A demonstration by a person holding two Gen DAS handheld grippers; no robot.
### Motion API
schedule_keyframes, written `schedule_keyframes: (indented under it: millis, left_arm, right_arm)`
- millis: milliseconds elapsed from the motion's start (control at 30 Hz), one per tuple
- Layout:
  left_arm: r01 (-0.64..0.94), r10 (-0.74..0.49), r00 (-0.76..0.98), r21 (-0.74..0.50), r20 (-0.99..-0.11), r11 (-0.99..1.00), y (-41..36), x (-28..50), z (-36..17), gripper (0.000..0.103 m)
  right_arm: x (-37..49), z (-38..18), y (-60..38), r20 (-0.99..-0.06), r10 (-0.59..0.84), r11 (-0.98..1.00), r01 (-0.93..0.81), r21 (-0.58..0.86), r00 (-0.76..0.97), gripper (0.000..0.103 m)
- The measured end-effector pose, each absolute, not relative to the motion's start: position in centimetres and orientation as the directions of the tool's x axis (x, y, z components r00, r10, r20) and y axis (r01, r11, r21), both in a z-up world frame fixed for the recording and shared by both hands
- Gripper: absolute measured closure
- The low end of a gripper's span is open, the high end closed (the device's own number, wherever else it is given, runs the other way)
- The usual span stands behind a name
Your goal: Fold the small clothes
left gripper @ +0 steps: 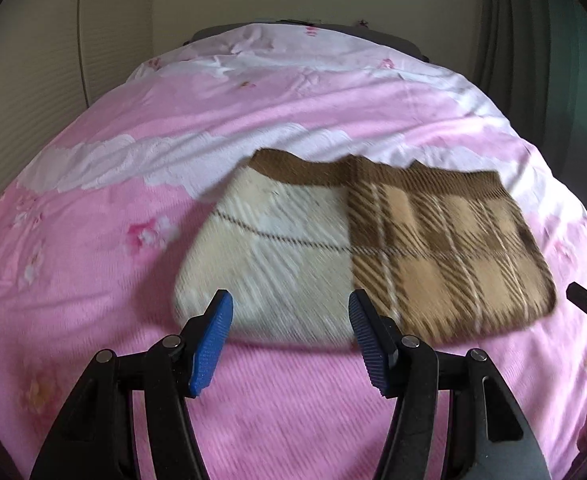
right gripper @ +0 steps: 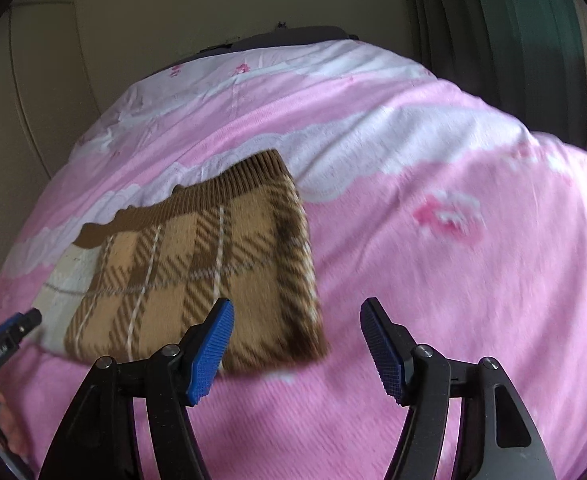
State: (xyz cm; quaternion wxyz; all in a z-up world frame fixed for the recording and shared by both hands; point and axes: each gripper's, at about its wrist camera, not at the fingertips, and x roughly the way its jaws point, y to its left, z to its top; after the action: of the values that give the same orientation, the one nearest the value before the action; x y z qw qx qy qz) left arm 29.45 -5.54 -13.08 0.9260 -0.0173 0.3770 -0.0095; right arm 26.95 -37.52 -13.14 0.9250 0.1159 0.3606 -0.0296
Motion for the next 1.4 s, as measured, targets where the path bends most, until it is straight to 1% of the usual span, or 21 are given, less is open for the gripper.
schedule_keyframes:
  millis: [100, 233, 333, 400, 433, 500, 533, 567, 600, 667, 800, 900, 967, 1033, 1067, 1100, 1167, 1233, 1400]
  left_arm:
    - [0.028, -0.028, 0.710, -0.012, -0.704, 1.000, -7.1, 28.8, -13.8, 0.043]
    - [0.027, -0.016, 0.718, 0.006, -0.696, 1.000, -8.1, 28.6, -14.4, 0.043]
    - [0.021, -0.017, 0.718, -0.003, -0.695, 1.000, -8.1, 28.9, -14.7, 0.043]
    - [0.001, 0.006, 0.725, 0.010, -0.688, 1.000, -7.6, 29.2, -14.9, 0.043]
    - [-0.018, 0.023, 0.729, 0.014, -0.685, 1.000, -7.1, 29.4, -15.0, 0.043]
    - [-0.064, 0.058, 0.734, 0.016, -0.676, 0.998, -5.9, 29.7, -15.3, 0.043]
    - [-0.088, 0.077, 0.735, 0.017, -0.674, 0.996, -5.3, 29.9, -15.5, 0.043]
    - [-0.122, 0.102, 0.731, 0.018, -0.675, 0.992, -4.6, 30.1, -15.9, 0.043]
    - [-0.141, 0.114, 0.726, 0.016, -0.678, 0.990, -4.0, 30.3, -16.1, 0.043]
    - [-0.175, 0.130, 0.719, 0.004, -0.683, 0.985, -2.9, 30.6, -16.8, 0.043]
    - [-0.199, 0.169, 0.713, 0.035, -0.681, 0.979, -2.4, 30.8, -17.7, 0.039]
    - [-0.210, 0.155, 0.702, 0.006, -0.695, 0.978, -1.9, 31.0, -18.2, 0.038]
    - [-0.202, 0.143, 0.714, -0.006, -0.686, 0.979, -2.1, 30.7, -17.7, 0.040]
    - [-0.196, 0.135, 0.723, -0.013, -0.677, 0.981, -2.5, 30.7, -16.9, 0.040]
    - [-0.195, 0.130, 0.729, -0.022, -0.672, 0.980, -2.7, 30.7, -16.4, 0.038]
    - [-0.196, 0.127, 0.732, -0.028, -0.669, 0.980, -2.9, 30.9, -16.0, 0.036]
    - [-0.194, 0.114, 0.738, -0.047, -0.665, 0.980, -3.5, 31.6, -15.0, 0.033]
    - [-0.196, 0.116, 0.744, -0.050, -0.658, 0.979, -4.2, 32.3, -14.2, 0.033]
    - [-0.213, 0.144, 0.761, -0.035, -0.632, 0.976, -5.6, 33.2, -12.2, 0.033]
  right_arm:
    - [25.6, -13.9, -38.5, -0.678, 0.055, 0.959, 0.150, 0.240, 0.733, 0.037]
    - [25.1, -14.6, -38.9, -0.680, 0.058, 0.953, 0.163, 0.256, 0.731, 0.037]
    - [25.7, -14.7, -38.7, -0.669, 0.084, 0.962, 0.116, 0.248, 0.738, 0.039]
    - [26.8, -15.0, -38.4, -0.682, 0.120, 0.969, 0.065, 0.239, 0.721, 0.040]
    - [27.1, -15.2, -38.3, -0.689, 0.122, 0.972, 0.055, 0.229, 0.715, 0.042]
    - [27.8, -15.6, -38.3, -0.694, 0.127, 0.976, 0.035, 0.215, 0.708, 0.050]
    - [28.2, -15.9, -38.3, -0.698, 0.125, 0.976, 0.037, 0.213, 0.705, 0.051]
    - [28.5, -16.1, -38.3, -0.703, 0.127, 0.975, 0.041, 0.218, 0.700, 0.057]
    - [29.0, -16.5, -38.3, -0.710, 0.139, 0.971, 0.045, 0.235, 0.690, 0.066]
    - [29.4, -17.1, -38.0, -0.723, 0.147, 0.968, 0.054, 0.247, 0.675, 0.076]
    - [29.4, -17.7, -36.8, -0.748, 0.074, 0.986, 0.065, 0.155, 0.660, 0.079]
    - [29.4, -18.4, -37.1, -0.762, 0.077, 0.982, 0.081, 0.168, 0.643, 0.079]
    - [29.3, -18.1, -37.2, -0.757, 0.081, 0.981, 0.081, 0.175, 0.649, 0.079]
    - [29.1, -17.1, -37.2, -0.738, 0.086, 0.981, 0.072, 0.179, 0.670, 0.073]
    - [29.0, -16.5, -37.2, -0.726, 0.081, 0.983, 0.067, 0.173, 0.682, 0.063]
    - [28.9, -15.6, -37.2, -0.704, 0.075, 0.985, 0.059, 0.164, 0.706, 0.049]
    - [29.0, -14.5, -37.3, -0.673, 0.068, 0.988, 0.045, 0.149, 0.736, 0.035]
    - [29.9, -13.7, -37.8, -0.654, 0.093, 0.986, 0.021, 0.164, 0.751, 0.034]
    - [33.6, -13.8, -39.7, -0.633, 0.241, 0.953, -0.055, 0.298, 0.736, 0.034]
